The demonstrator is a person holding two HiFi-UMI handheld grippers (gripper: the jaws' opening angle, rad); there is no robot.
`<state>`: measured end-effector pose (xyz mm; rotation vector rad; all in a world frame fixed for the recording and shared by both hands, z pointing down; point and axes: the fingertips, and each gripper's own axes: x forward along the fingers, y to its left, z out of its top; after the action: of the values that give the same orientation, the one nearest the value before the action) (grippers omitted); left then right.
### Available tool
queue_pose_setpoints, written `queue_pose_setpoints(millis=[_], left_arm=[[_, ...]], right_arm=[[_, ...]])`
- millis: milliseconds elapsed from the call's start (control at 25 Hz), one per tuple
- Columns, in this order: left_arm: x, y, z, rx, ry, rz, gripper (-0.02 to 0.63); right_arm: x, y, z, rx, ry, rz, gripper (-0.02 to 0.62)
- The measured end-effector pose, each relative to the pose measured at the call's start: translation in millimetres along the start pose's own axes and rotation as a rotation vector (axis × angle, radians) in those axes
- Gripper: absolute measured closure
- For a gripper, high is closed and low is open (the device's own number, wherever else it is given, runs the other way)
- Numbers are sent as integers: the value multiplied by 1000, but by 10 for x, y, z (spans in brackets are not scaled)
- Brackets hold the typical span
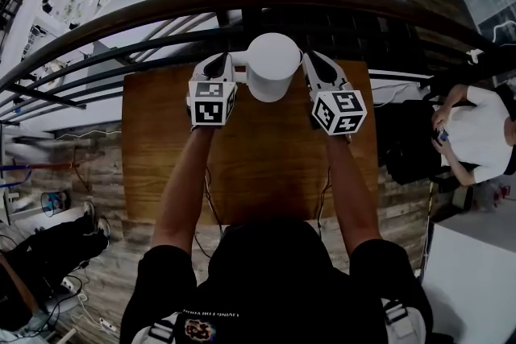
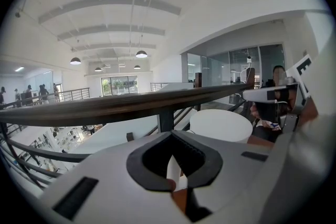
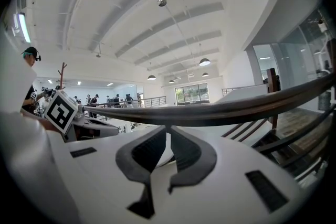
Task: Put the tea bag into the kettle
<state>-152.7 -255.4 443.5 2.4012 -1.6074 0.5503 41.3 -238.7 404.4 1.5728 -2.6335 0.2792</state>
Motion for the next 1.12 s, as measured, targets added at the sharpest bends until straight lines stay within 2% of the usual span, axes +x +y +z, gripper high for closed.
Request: queue_pose_setpoints(millis=[480,840,1120], left_arm=[[-10,1,-8,19,2,14,603],[27,-12,-16,-2,4,-3,603],[6,9,10,2,0,-1,603]], right_arm=[[33,27,-12,12,6,10,575],[9,-29,55,15,-17,-18,575],[42,49,80,65,-24,3,571]])
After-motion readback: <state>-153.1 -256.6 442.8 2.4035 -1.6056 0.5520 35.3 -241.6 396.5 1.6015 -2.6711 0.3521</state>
